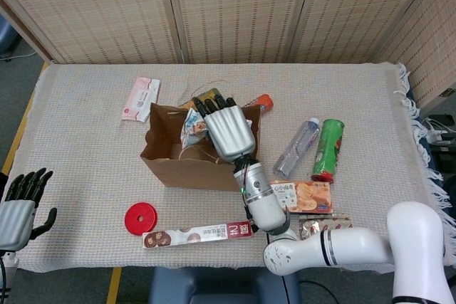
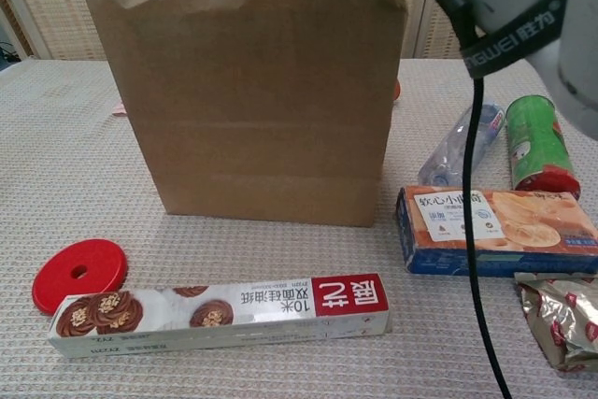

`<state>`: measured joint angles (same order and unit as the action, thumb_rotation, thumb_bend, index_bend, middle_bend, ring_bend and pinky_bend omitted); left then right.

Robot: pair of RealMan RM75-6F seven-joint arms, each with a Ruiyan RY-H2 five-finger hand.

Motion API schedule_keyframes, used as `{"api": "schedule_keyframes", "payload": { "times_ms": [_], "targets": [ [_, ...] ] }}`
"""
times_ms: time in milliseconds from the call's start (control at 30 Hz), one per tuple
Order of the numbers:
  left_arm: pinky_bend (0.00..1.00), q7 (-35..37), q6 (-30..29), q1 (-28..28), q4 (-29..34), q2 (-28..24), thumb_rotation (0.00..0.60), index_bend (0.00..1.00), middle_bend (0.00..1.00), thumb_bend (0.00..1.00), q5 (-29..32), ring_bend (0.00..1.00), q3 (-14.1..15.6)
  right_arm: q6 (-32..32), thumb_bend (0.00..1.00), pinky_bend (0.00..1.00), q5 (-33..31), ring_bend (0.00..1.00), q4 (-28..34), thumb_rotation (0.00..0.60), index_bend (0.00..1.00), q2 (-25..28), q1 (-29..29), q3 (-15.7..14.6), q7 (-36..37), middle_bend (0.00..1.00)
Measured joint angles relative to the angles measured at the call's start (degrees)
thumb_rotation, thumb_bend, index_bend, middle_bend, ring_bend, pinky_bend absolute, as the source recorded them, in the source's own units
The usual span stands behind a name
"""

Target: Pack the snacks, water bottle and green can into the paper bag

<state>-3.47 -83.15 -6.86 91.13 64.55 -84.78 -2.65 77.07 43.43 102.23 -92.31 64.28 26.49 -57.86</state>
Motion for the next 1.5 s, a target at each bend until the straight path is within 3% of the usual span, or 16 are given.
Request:
{"api": "schedule_keyframes", "payload": {
  "times_ms": [100,467,667,833,967,1100,1233,1500],
  "targets": [
    [0.0,-0.05,-0.03,0.02,0.03,0.01,0.6,0.03,0.0,0.45,0.0,0.0,0.02,1.3,0.07,0.2,0.14,0.03,1.8,0.6,0.0,1.47,-0.68,0.45,0.53,0.11],
    [0.0,-0.54,-0.31,0.17,0.18,0.13,0.6,0.03,0.0,0.45,0.19,0.0,-0.01,4.47,0.06,0.2,3.9,0.04,13.0,0.6,0.0,11.5,-8.23,-0.28,6.86,0.11],
    [0.0,-0.86,-0.39,0.23,0.27,0.19,0.6,0.03,0.0,0.45,0.24,0.0,0.01,4.35,0.06,0.19,7.41,0.04,19.67,0.6,0.0,22.01,-17.79,-6.38,14.31,0.11],
    [0.0,-1.62,-0.46,0.26,0.52,0.31,0.6,0.03,0.0,0.45,0.46,0.0,-0.07,0.85,0.03,0.18,11.51,0.04,22.35,0.6,0.0,29.43,-25.81,-13.99,25.72,0.11],
    [0.0,-2.22,-0.52,0.28,0.75,0.44,0.6,0.03,0.0,0.45,0.72,0.0,-0.18,-3.25,0.0,0.18,17.66,0.13,21.82,0.6,0.0,33.06,-30.98,-21.16,32.96,0.15],
    [0.0,-2.87,-0.52,0.29,0.98,0.56,0.6,0.03,0.0,0.45,1.06,0.0,-0.3,-6.79,0.0,0.17,25.0,0.13,17.6,0.6,0.0,33.72,-34.86,-28.3,33.49,0.17],
    [0.0,-2.86,-0.53,0.31,1.06,0.57,0.6,0.03,0.0,0.45,1.15,0.0,-0.34,-9.16,0.0,0.12,26.53,0.07,14.33,0.6,0.0,32.28,-36.35,-30.85,30.0,0.14],
    [0.0,-2.29,-0.48,0.33,0.95,0.45,0.6,0.03,0.0,0.45,1.03,0.0,-0.29,-12.3,0.0,0.11,20.81,0.06,11.35,0.6,0.0,26.53,-36.46,-31.63,21.68,0.13]
  ]
}}
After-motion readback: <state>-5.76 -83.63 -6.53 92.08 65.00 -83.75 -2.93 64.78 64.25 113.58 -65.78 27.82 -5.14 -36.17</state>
